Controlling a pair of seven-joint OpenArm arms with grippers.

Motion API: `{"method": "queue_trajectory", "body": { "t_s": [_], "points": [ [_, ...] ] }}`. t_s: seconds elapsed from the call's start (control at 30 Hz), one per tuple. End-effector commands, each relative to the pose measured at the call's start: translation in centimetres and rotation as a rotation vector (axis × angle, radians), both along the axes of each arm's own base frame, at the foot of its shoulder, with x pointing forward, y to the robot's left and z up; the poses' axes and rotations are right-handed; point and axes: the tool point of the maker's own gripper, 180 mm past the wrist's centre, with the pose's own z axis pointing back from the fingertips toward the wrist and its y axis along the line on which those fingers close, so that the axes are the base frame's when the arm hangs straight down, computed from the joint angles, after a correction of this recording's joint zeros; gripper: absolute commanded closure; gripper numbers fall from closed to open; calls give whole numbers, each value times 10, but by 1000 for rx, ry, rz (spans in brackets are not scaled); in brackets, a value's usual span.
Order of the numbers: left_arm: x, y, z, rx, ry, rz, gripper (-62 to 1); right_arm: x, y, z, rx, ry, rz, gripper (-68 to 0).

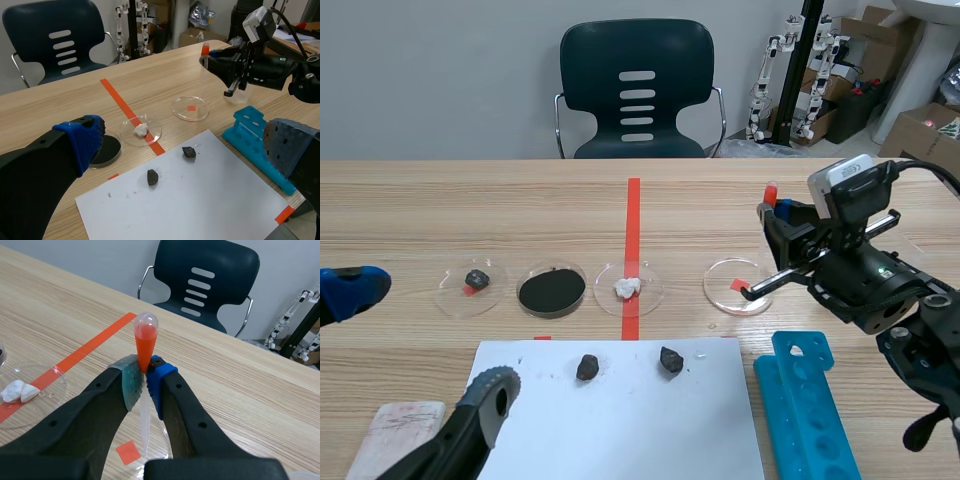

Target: Draw acid from the petri dish

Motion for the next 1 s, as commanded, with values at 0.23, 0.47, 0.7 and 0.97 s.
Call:
{"method": "queue_trajectory", "body": {
  "t_s": [0.23, 0.47, 0.7, 0.97],
  "points": [
    [0, -1, 5, -18, -12, 2, -623, 4, -4, 14, 9, -50, 2, -4],
    [0, -1, 5, -18, -12, 2, -623, 0, -4, 11, 29, -58, 6, -4],
    [0, -1, 5, -18, -12, 2, -623, -3, -5, -1, 39, -28, 2, -4],
    [0, -1, 5, -18, -12, 2, -623, -3, -5, -1, 40, -29, 2, -4]
  ]
}}
